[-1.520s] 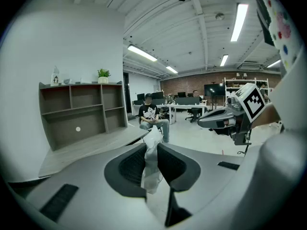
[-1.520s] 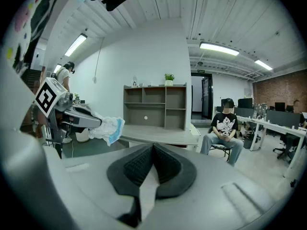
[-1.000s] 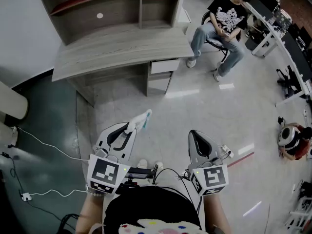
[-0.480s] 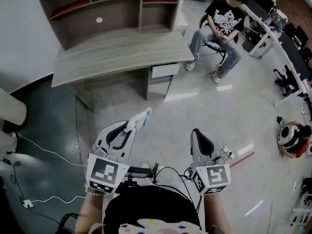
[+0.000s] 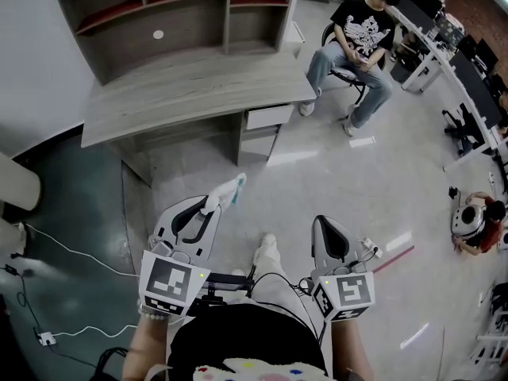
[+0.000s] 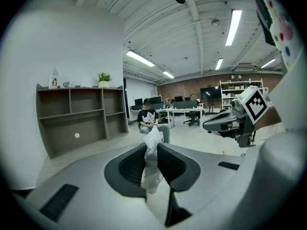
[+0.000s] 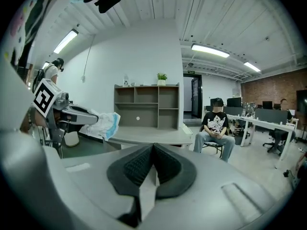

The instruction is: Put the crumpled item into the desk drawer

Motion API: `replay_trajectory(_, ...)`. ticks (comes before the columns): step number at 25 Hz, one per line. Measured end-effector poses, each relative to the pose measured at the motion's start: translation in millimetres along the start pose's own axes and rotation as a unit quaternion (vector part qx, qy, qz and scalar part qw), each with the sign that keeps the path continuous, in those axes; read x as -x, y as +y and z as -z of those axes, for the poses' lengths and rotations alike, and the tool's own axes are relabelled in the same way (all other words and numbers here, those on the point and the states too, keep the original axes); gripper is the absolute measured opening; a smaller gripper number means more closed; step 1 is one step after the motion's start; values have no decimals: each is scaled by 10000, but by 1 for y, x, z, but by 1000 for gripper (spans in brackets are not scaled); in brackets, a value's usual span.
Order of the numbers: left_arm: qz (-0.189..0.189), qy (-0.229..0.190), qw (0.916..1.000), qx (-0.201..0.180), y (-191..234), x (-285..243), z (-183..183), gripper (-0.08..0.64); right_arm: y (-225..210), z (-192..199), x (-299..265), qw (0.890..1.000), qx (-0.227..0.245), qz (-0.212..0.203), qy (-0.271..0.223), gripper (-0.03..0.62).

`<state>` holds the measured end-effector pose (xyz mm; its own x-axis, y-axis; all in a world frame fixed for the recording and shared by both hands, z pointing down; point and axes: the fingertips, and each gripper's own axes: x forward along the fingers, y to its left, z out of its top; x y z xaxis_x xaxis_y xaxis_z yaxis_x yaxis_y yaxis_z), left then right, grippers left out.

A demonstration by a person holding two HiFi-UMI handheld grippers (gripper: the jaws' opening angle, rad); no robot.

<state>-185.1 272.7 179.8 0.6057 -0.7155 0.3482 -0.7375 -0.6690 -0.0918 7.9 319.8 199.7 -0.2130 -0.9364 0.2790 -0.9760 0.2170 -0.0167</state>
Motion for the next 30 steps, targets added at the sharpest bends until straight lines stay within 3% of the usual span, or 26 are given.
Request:
replay_trajectory(16, -528, 10, 9983, 225, 34, -79, -21, 64, -57, -16, -99, 9982, 143, -583, 4, 9)
replay_trajectory(30, -1077, 277, 9928, 435, 56, -200, -62, 64, -154, -39, -210, 9919, 165, -1253, 151, 9)
